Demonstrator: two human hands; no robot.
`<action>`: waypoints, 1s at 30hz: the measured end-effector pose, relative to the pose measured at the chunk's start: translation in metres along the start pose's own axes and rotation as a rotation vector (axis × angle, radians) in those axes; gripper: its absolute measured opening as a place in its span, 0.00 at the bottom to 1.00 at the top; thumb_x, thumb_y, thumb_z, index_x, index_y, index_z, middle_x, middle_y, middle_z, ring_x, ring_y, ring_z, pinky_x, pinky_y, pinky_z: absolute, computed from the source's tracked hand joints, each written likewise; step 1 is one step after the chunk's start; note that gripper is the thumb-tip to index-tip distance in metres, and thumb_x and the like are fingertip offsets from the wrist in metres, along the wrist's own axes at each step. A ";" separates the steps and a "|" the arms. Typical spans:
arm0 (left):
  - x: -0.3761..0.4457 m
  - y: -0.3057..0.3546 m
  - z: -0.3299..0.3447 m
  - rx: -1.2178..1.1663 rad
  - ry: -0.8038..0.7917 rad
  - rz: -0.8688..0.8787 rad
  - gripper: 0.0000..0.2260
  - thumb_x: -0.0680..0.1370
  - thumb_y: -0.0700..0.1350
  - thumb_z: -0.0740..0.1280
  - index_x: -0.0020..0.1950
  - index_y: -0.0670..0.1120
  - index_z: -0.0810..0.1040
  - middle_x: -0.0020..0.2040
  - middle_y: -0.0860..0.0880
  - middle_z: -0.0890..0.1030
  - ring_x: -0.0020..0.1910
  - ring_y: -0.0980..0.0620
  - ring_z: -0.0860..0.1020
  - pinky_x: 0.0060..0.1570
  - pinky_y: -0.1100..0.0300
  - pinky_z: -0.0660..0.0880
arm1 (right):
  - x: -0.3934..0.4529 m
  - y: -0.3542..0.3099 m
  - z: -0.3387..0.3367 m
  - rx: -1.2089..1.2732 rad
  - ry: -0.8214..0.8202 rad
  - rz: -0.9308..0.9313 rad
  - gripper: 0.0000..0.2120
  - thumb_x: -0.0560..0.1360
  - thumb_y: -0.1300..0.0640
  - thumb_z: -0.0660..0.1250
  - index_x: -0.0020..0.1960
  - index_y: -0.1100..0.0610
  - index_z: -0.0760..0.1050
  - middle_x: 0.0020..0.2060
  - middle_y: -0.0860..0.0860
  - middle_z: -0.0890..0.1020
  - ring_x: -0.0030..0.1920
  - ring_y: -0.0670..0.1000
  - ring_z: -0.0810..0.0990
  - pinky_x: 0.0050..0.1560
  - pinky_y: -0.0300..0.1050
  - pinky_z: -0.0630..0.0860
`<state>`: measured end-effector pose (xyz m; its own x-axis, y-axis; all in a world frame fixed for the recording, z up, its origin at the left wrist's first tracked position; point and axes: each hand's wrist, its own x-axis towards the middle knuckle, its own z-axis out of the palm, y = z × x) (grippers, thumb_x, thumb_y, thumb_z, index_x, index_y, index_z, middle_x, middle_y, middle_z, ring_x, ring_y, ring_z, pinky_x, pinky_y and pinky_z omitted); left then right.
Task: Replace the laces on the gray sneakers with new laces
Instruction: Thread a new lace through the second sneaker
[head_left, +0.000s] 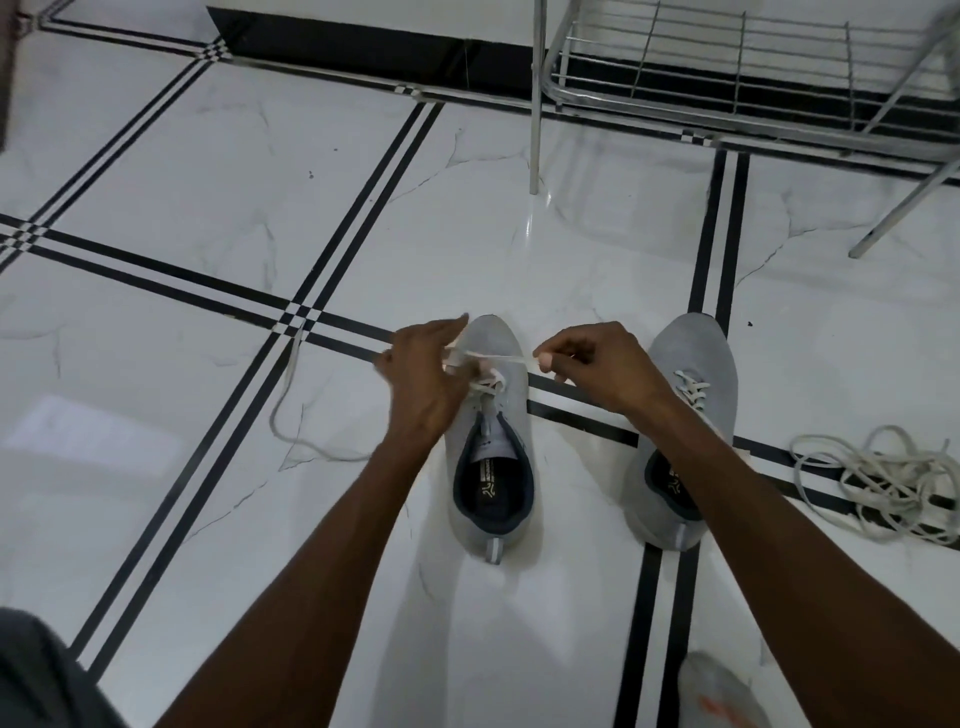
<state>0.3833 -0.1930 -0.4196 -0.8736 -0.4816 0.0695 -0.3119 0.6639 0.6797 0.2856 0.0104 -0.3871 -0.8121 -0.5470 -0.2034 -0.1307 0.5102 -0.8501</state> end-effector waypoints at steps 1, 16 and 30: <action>-0.003 0.009 0.004 0.006 -0.055 0.099 0.21 0.75 0.54 0.74 0.67 0.56 0.80 0.64 0.55 0.81 0.67 0.51 0.73 0.66 0.46 0.63 | 0.002 -0.001 0.005 -0.017 -0.021 -0.010 0.06 0.77 0.60 0.70 0.49 0.52 0.85 0.39 0.46 0.86 0.41 0.43 0.85 0.43 0.32 0.75; -0.016 0.013 0.014 -0.396 -0.046 -0.089 0.06 0.78 0.50 0.73 0.51 0.51 0.88 0.47 0.59 0.87 0.51 0.60 0.83 0.60 0.50 0.77 | -0.002 -0.012 0.020 0.620 0.018 0.176 0.12 0.80 0.59 0.68 0.62 0.60 0.74 0.47 0.55 0.87 0.44 0.50 0.84 0.47 0.49 0.80; -0.025 0.014 0.019 -0.285 -0.047 0.000 0.08 0.78 0.60 0.68 0.53 0.62 0.86 0.48 0.64 0.85 0.53 0.55 0.81 0.62 0.38 0.72 | 0.006 -0.008 0.041 0.826 0.124 0.453 0.11 0.73 0.54 0.76 0.51 0.60 0.85 0.46 0.55 0.87 0.43 0.47 0.82 0.36 0.38 0.71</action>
<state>0.3936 -0.1603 -0.4257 -0.8923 -0.4497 0.0401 -0.2000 0.4735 0.8578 0.3049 -0.0240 -0.4010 -0.7476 -0.3134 -0.5855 0.6166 -0.0002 -0.7873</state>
